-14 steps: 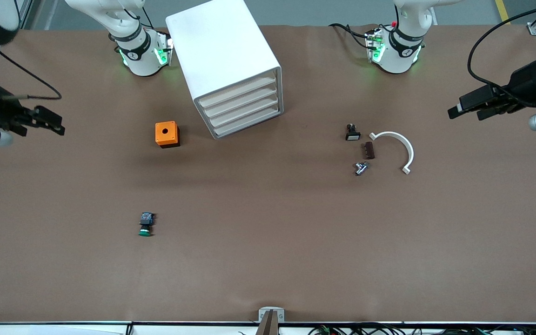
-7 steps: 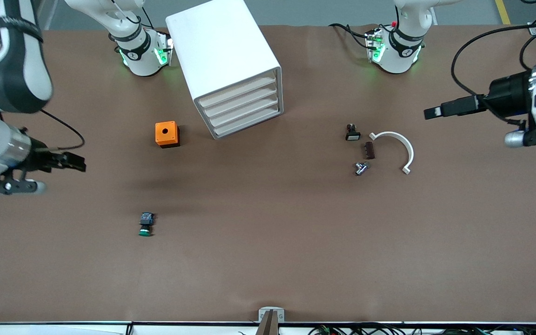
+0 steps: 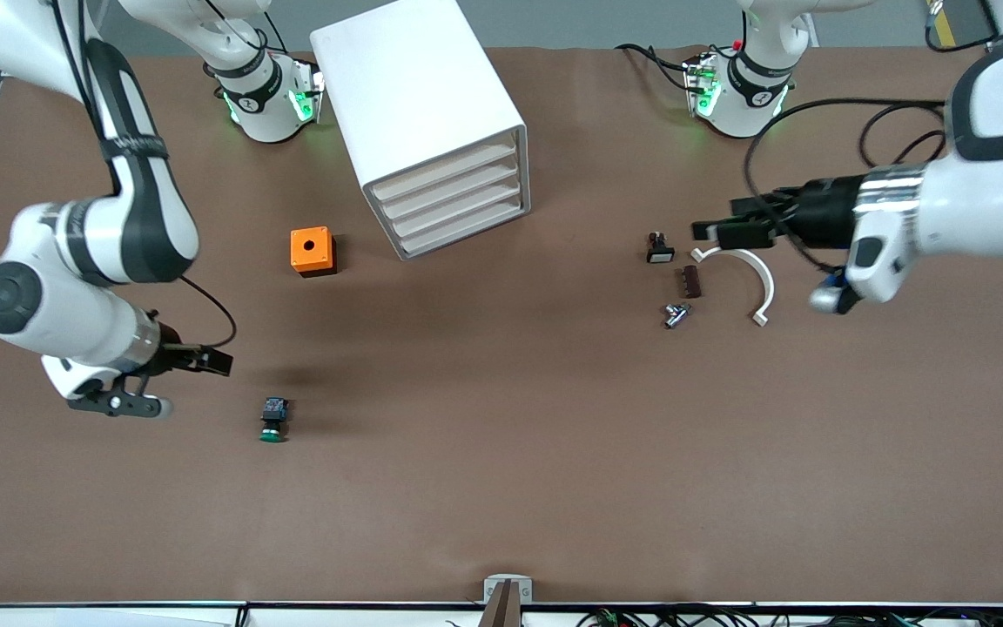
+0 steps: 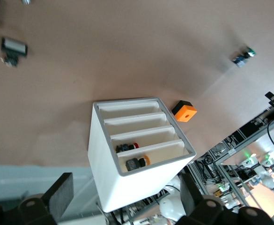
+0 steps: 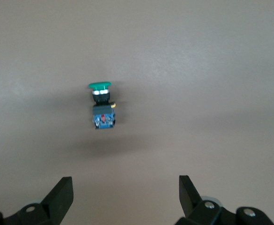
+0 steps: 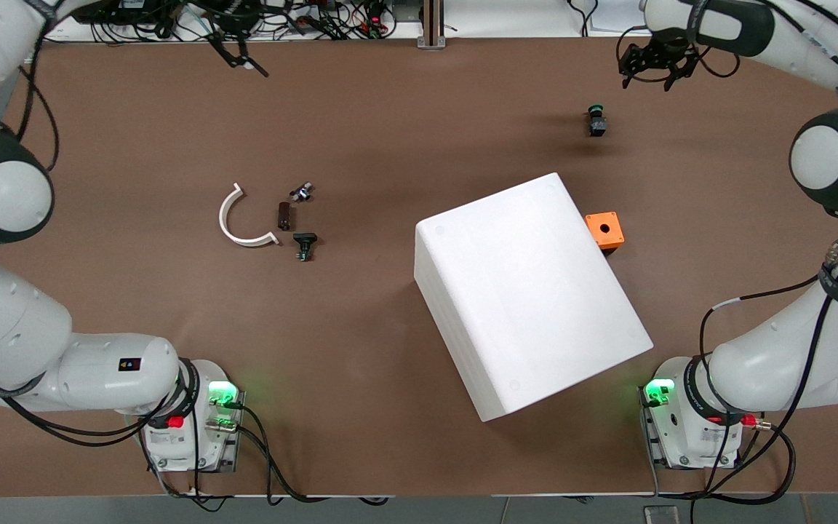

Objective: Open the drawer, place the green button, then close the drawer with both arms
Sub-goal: 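Grasp the green button with the right gripper while the left gripper nears the cabinet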

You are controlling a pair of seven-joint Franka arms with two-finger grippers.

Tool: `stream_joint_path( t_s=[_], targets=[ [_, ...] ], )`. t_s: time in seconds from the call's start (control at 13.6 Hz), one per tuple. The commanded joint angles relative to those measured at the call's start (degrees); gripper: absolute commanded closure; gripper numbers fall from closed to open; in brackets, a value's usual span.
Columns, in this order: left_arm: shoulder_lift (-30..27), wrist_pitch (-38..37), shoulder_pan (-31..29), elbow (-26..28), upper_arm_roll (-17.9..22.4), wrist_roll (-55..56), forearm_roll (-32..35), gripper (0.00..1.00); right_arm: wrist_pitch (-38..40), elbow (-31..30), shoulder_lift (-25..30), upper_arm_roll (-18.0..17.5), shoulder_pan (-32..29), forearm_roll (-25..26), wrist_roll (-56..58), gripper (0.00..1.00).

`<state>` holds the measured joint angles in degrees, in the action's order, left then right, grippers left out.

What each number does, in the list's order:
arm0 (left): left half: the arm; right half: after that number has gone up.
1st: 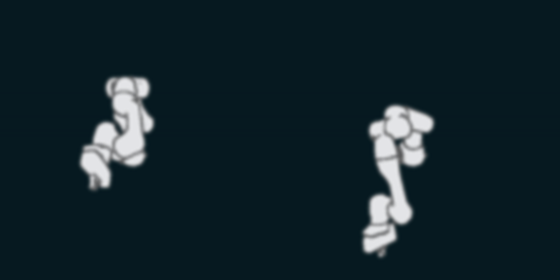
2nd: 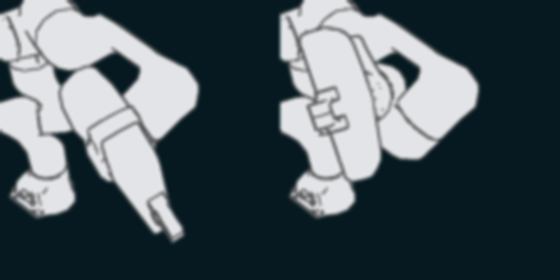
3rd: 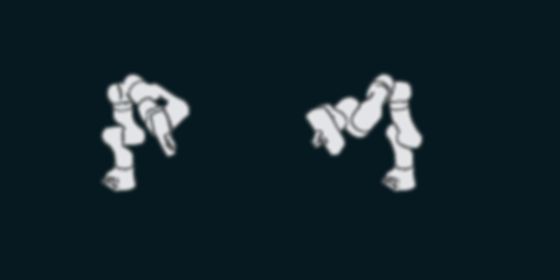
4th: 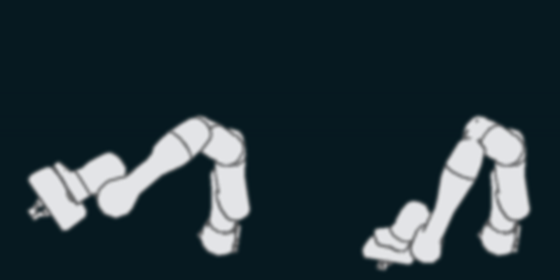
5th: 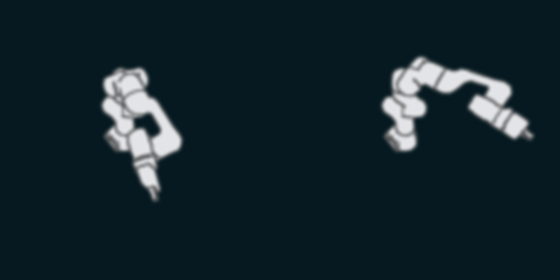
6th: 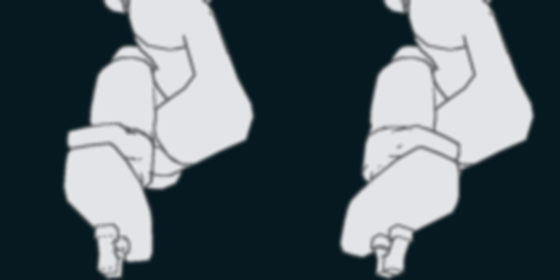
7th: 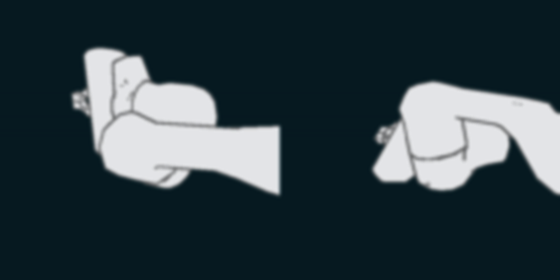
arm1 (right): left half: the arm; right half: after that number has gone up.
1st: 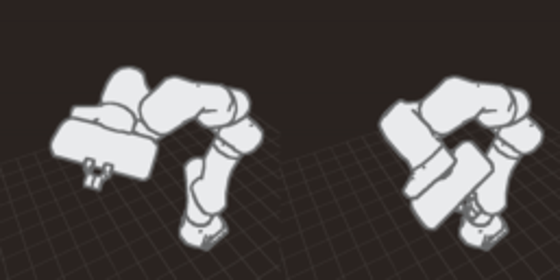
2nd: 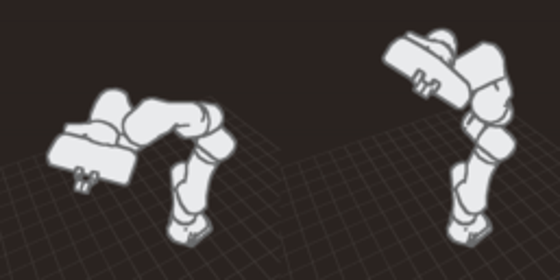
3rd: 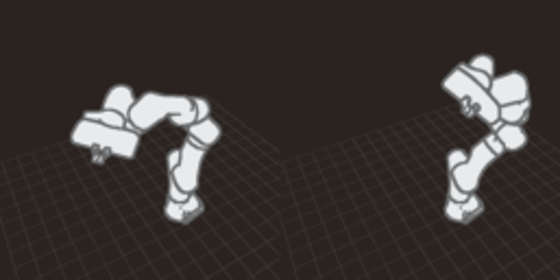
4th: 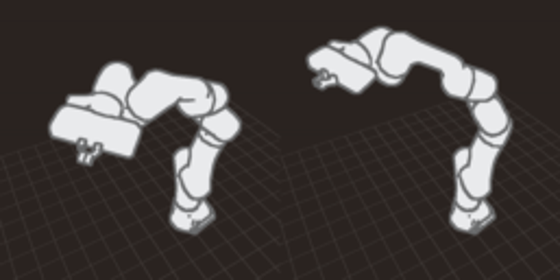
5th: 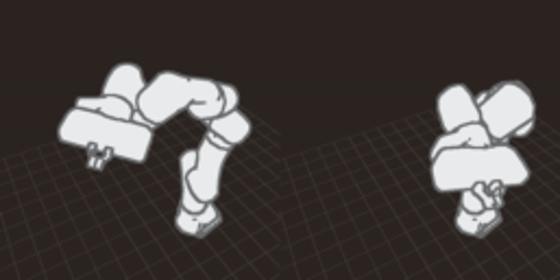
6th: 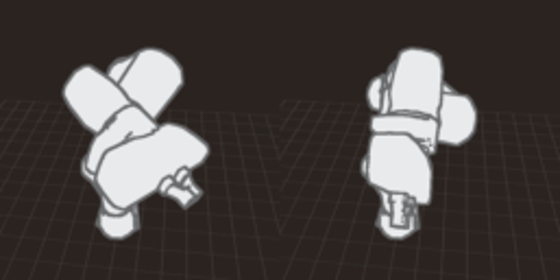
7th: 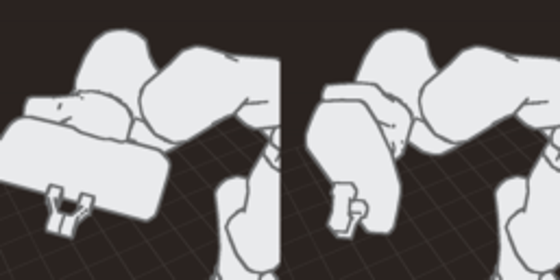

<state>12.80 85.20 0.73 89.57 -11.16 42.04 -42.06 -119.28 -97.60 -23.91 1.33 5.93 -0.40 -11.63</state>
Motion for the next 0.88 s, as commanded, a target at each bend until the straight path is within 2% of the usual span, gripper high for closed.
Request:
stream_joint_path(
  t_s=[0.0, 0.22, 0.66, 0.81],
  targets=[
    [8.3, 3.6, 4.4, -7.3, 0.0, 12.1, -0.5, 0.0, -4.4, 0.5, -3.9, 0.3, 0.8, 0.1, -2.1, 0.0],
    [9.2, 7.2, 8.2, -7.4, 0.1, 16.0, 0.2, 0.0, -9.6, 0.4, -8.1, 0.3, 1.2, 0.1, -5.1, 0.0],
    [15.7, 10.2, 14.6, -7.7, 0.3, 19.7, 0.0, 0.0, -19.9, 0.5, -15.0, 0.3, 2.6, 0.2, -8.9, 0.0],
    [18.6, 11.9, 16.1, -7.7, 0.3, 21.8, 0.0, 0.0, -20.6, 0.5, -15.9, 0.3, 3.1, 0.2, -8.9, 0.0]
  ],
)
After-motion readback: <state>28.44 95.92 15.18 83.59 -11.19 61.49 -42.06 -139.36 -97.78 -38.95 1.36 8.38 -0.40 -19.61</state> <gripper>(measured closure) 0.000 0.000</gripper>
